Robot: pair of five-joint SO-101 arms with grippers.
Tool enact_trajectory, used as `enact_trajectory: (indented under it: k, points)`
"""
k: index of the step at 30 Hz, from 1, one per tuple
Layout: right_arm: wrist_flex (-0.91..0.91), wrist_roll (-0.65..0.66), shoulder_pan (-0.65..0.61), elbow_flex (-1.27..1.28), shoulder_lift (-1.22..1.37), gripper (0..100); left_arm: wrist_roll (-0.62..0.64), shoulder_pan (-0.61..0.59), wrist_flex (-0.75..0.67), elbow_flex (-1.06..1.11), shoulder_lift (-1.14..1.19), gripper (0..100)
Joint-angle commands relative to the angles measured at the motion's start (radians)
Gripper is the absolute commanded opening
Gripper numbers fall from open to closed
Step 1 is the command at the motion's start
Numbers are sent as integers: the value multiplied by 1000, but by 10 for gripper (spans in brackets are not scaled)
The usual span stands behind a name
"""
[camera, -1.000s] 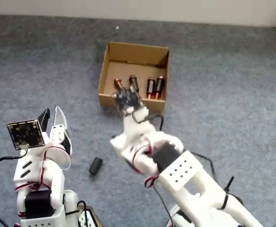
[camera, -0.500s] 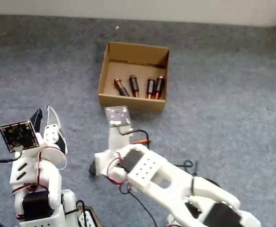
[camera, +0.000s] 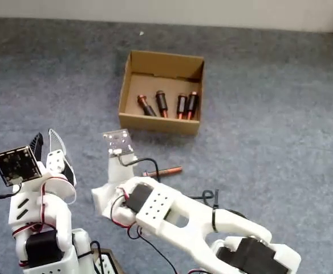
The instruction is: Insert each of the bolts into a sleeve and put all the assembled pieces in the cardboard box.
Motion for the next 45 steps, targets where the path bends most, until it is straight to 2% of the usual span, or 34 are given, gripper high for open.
enact_trajectory:
  k: [1,10,17,33,38,45]
  points:
    - [-24,-8,-10,-33,-1,152,11,-7,-20,-47,-7,98]
    - [-16,-9,22,-39,133,152,9,-7,-20,-47,-7,98]
    - [111,-11,25,-110,205,152,9,-7,-20,-47,-7,98]
    - [110,-11,70,-116,213,152,9,-5,-20,-45,-7,98]
    - [87,-3,71,-117,295,150,9,-4,-20,-45,-7,98]
    - [88,-2,71,-111,266,48,9,-4,-20,-45,-7,98]
